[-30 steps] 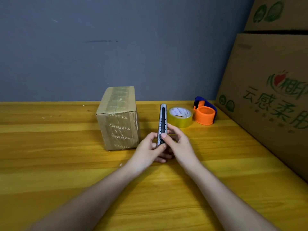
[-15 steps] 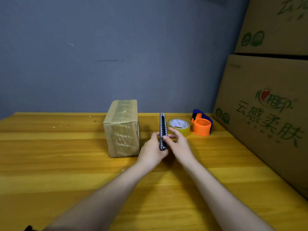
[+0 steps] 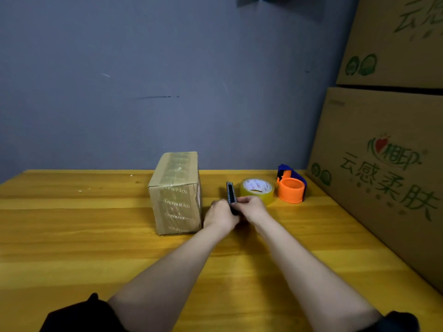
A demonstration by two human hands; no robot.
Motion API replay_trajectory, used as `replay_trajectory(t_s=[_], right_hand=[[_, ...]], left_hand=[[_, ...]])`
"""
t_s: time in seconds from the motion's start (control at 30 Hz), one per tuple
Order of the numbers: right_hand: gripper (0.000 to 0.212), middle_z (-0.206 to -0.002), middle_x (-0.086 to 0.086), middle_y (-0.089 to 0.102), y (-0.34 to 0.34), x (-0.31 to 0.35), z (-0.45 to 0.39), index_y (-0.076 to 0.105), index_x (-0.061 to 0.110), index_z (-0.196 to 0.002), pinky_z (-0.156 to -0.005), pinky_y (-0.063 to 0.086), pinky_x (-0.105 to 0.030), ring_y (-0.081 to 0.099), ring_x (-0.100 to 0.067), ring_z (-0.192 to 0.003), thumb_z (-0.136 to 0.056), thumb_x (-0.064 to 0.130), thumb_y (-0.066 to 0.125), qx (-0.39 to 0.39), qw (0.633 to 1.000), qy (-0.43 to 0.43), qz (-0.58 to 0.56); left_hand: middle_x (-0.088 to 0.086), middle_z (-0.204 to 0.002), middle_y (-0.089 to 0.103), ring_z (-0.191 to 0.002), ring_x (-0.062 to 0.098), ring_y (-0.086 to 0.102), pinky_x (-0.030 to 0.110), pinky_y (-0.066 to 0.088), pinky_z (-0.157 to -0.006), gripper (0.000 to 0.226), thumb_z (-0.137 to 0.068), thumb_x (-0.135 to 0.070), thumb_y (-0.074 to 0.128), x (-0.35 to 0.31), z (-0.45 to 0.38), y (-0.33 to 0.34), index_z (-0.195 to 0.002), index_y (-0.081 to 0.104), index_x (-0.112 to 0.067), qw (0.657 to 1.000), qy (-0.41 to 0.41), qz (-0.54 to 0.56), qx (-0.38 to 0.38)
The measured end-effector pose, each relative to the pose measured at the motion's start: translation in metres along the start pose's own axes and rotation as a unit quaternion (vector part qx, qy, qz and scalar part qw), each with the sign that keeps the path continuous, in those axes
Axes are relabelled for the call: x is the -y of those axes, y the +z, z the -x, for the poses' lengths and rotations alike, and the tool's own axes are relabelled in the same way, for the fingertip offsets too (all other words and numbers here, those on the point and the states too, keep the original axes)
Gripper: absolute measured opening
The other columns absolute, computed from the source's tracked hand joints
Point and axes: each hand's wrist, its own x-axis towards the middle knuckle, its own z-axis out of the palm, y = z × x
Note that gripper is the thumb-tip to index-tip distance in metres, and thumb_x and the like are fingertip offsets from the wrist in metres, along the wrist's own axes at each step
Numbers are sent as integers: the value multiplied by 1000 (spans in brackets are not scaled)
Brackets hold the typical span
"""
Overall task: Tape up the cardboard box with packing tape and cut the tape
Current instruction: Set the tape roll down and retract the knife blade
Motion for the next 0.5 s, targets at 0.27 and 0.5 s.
replay_trajectory(t_s=[0.27, 0.5], right_hand=[[14, -89, -13, 53, 5, 10, -8, 59, 4, -91, -55, 31, -28, 45, -23, -79, -90, 10, 46, 59, 997, 29, 51], [15, -96, -12, 53, 10, 11, -18, 54, 13, -91, -72, 36, -29, 47, -23, -87, -91, 23, 43, 59, 994, 52, 82]], left_hand=[[19, -120, 53, -105, 38, 59, 37, 47, -84, 36, -87, -26, 54, 2, -18, 5, -117, 62, -8, 998, -13, -50, 30], [17, -133, 42, -121, 38, 47, 41, 41, -99, 40, -91, -25, 49, 0, -26, 8, -129, 53, -11, 993, -30, -105, 49]])
